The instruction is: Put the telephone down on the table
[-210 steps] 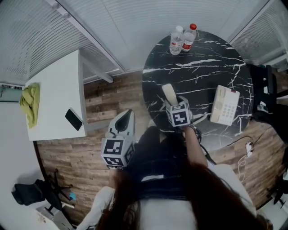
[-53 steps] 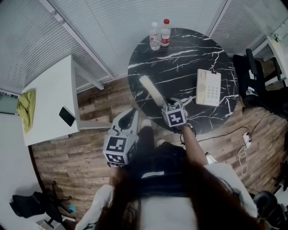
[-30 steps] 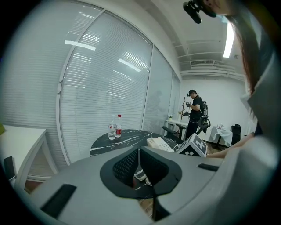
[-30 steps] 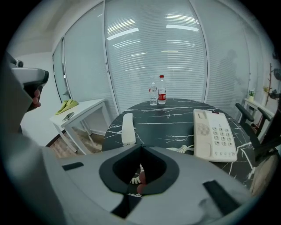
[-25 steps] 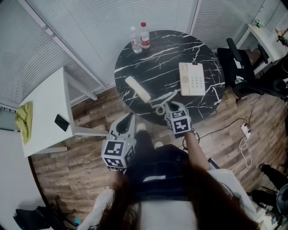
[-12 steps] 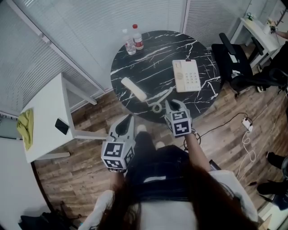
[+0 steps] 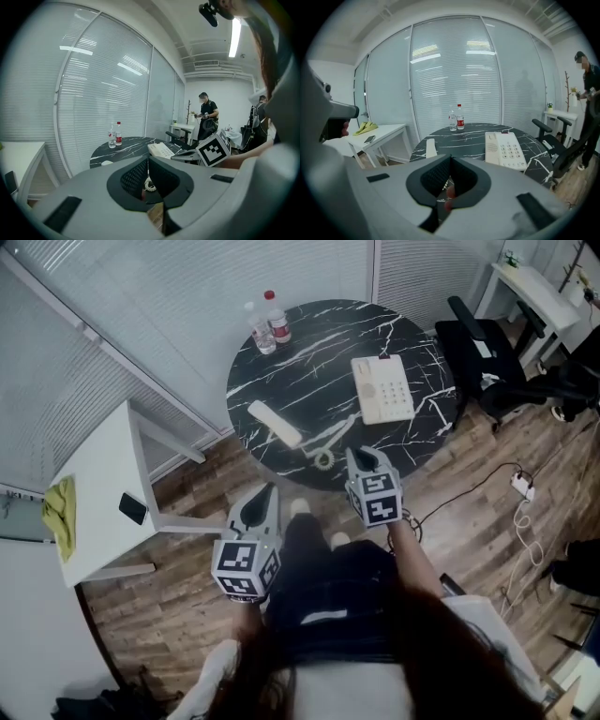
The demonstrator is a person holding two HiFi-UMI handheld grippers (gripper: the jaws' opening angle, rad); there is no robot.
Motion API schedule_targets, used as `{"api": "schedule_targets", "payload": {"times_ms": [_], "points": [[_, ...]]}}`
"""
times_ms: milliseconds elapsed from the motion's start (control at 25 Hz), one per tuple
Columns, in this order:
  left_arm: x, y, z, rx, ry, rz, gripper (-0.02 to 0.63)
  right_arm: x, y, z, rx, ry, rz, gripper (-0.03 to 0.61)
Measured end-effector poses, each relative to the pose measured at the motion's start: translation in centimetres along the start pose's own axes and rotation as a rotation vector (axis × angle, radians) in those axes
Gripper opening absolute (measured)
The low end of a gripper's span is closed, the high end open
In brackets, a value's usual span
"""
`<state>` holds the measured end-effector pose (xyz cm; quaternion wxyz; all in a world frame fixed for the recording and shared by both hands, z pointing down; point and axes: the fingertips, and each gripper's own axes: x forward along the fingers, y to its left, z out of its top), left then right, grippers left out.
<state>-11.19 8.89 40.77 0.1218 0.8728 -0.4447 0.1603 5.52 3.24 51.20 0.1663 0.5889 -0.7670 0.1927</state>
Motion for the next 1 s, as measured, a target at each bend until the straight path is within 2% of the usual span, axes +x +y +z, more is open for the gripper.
{"api": "schedule_targets", "payload": {"times_ms": [760, 1000], "points": [[0.6, -2.3, -0.2, 0.064, 0.039, -0.054, 0.003, -1.4, -1.7, -0.4, 0.087, -0.040, -0.034, -0.005], [1.0, -2.2, -0.1, 0.068, 0.041, -0.054, 0.003, -0.8, -1.9, -0.4, 0.068, -0.031, -0.044, -0.005]]}}
